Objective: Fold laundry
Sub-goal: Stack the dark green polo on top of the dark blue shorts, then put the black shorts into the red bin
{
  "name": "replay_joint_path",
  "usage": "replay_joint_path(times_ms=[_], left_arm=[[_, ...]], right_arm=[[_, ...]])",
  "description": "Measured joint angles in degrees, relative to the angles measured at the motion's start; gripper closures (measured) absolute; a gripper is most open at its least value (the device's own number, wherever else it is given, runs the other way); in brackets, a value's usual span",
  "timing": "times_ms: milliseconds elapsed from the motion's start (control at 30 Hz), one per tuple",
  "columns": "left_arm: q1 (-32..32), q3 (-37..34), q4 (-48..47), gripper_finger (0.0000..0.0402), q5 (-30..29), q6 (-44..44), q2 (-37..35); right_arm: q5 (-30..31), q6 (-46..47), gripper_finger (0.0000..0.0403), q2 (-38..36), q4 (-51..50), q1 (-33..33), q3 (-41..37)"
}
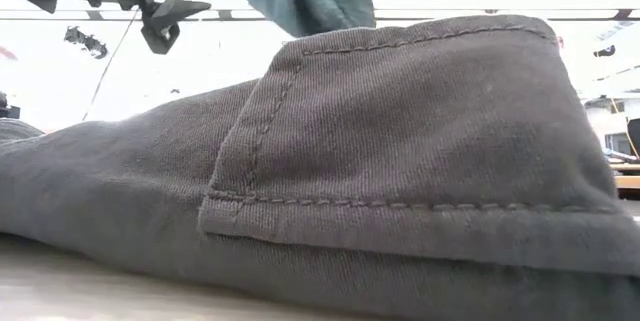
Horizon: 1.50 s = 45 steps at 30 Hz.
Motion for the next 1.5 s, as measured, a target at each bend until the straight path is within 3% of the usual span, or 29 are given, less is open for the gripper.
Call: replay_joint_path(times_ms=[167,233,400,600,733,800,867,933,1067,1133,1200,1267,1367,1500], left_arm=[[0.2,-0.1,-5.1,0.018,0.1,0.1,2.0],[0.2,-0.1,-7.6,0.0193,0.1,0.0,3.7],[0.1,-0.2,-8.0,0.0217,0.1,-3.9,7.4],[0.1,-0.2,-8.1,0.0235,0.2,-16.0,10.2],[0.1,-0.2,-8.0,0.0247,0.3,-19.1,10.8],[0.1,-0.2,-7.9,0.0248,0.3,-20.7,10.8],[0.0,-0.1,-9.1,0.0249,0.6,-24.4,10.8],[0.0,-0.1,-12.7,0.0249,2.5,-30.1,10.8],[-2.6,-0.1,-21.4,0.0249,5.6,-35.0,10.8],[-4.4,-0.1,-22.4,0.0249,6.0,-35.8,10.8],[-6.3,-0.1,-21.6,0.0249,6.4,-36.9,10.8],[-8.8,-0.1,-21.6,0.0249,6.9,-38.6,10.7],[-13.5,-0.1,-23.9,0.0249,5.6,-39.8,10.9],[-20.3,-0.1,-26.4,0.0243,-5.1,-41.5,13.4]], right_arm=[[10.9,-15.6,0.0315,-5.7,-2.4,-8.9,0.3],[10.6,-18.2,0.0315,-5.5,-3.8,-12.9,0.2],[-1.5,-21.3,0.0315,-0.7,-4.1,-21.6,0.1],[-20.8,-22.9,0.0315,10.6,-5.4,-27.6,0.1],[-31.7,-21.9,0.0315,19.9,1.1,-32.6,0.1],[-33.7,-20.8,0.0315,24.4,5.4,-34.8,0.1],[-33.8,-19.4,0.0315,27.9,8.5,-36.5,0.1],[-34.6,-17.4,0.0282,29.7,11.0,-37.9,0.1],[-33.1,-12.0,0.0132,30.0,12.3,-40.0,0.1],[-27.6,-8.9,0.0067,28.3,10.9,-40.4,0.0],[-21.9,-8.5,0.0027,24.9,9.9,-40.4,0.0],[-18.0,-9.4,0.0013,20.7,8.6,-39.9,0.1],[-14.2,-10.7,0.0024,14.1,6.5,-37.3,0.1],[-11.2,-10.8,0.0052,5.2,3.0,-31.0,0.2]])
